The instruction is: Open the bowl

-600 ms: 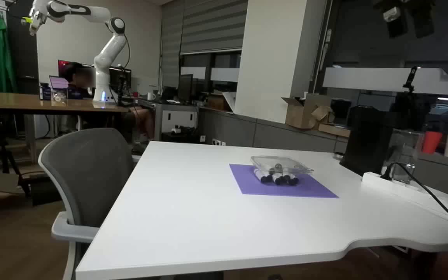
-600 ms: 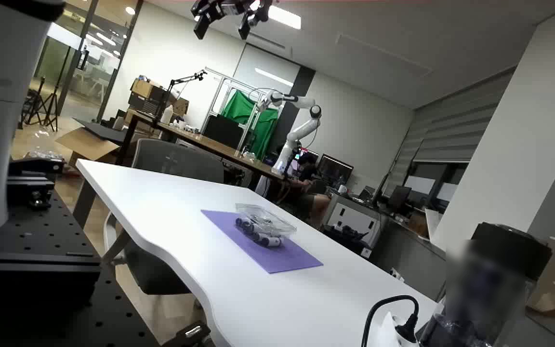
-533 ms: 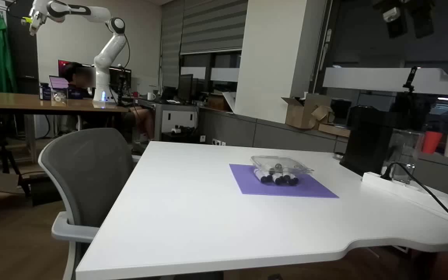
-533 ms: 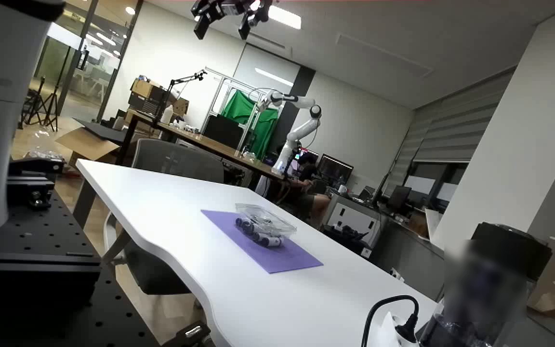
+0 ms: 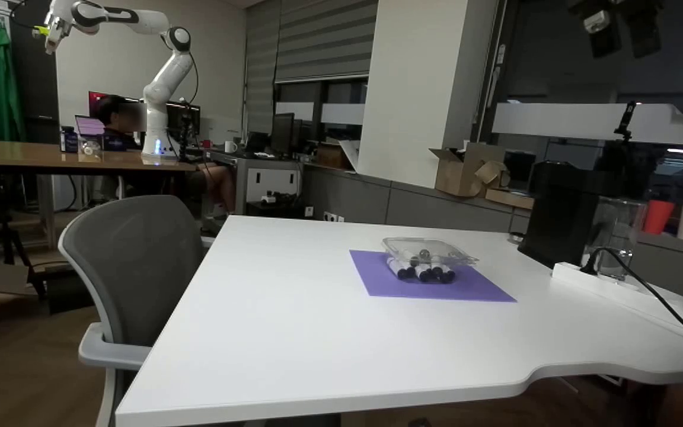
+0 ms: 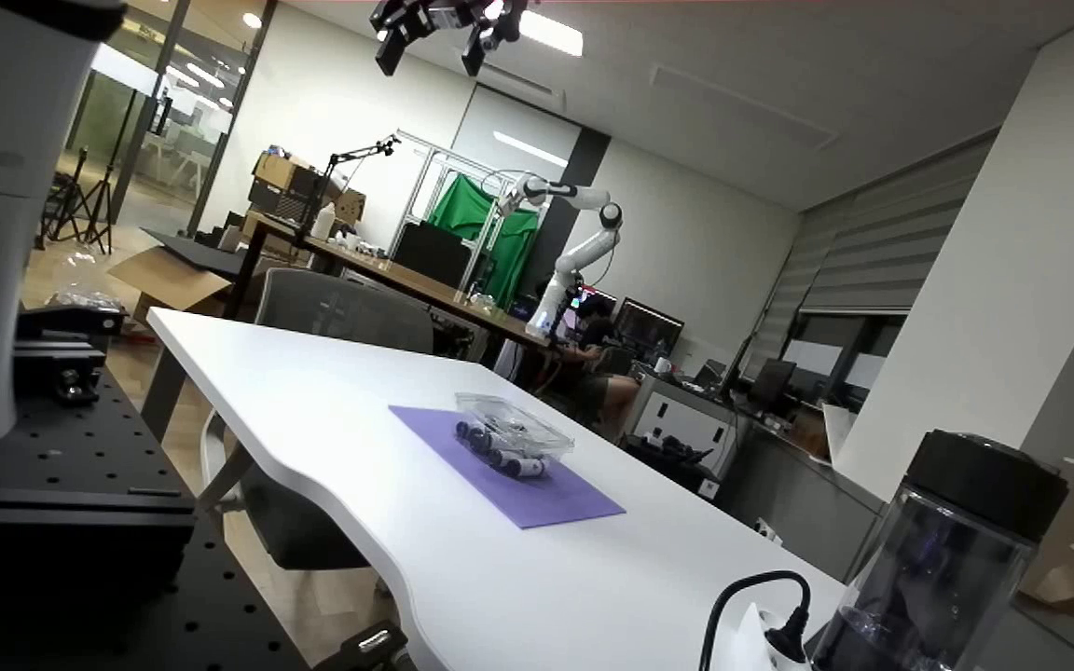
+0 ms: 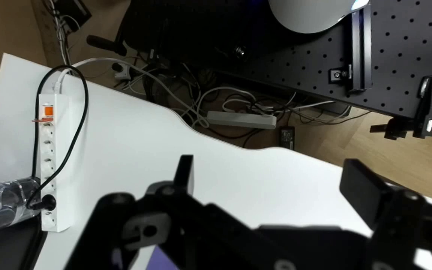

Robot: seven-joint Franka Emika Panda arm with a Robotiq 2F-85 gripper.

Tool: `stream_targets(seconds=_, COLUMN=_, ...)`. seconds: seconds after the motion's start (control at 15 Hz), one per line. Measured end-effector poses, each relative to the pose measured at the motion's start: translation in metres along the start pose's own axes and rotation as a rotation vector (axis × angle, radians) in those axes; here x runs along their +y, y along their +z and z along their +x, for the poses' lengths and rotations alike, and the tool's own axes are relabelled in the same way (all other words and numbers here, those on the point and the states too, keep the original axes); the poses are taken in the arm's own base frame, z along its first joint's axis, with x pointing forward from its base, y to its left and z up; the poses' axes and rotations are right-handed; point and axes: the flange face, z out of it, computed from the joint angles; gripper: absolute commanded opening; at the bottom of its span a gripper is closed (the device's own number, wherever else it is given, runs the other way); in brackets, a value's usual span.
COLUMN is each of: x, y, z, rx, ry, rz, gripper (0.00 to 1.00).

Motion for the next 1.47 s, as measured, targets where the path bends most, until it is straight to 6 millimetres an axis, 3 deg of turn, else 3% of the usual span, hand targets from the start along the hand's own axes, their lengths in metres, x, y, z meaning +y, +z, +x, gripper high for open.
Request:
stream_targets(seconds=0.87, x=0.003, y=-0.001, z=0.004, rx=0.028, ry=0.003, rz=0.006, gripper=1.0)
stream_targets(seconds=1.2, x=0.039, y=0.006, z=0.041, rx=0.184, ry=0.048, rz=-0.014, gripper=1.0)
stream_targets(seconds=1.47, x=0.083, y=0.039, z=0.091, rx=0.27, ry=0.109, rz=-0.011, gripper=1.0)
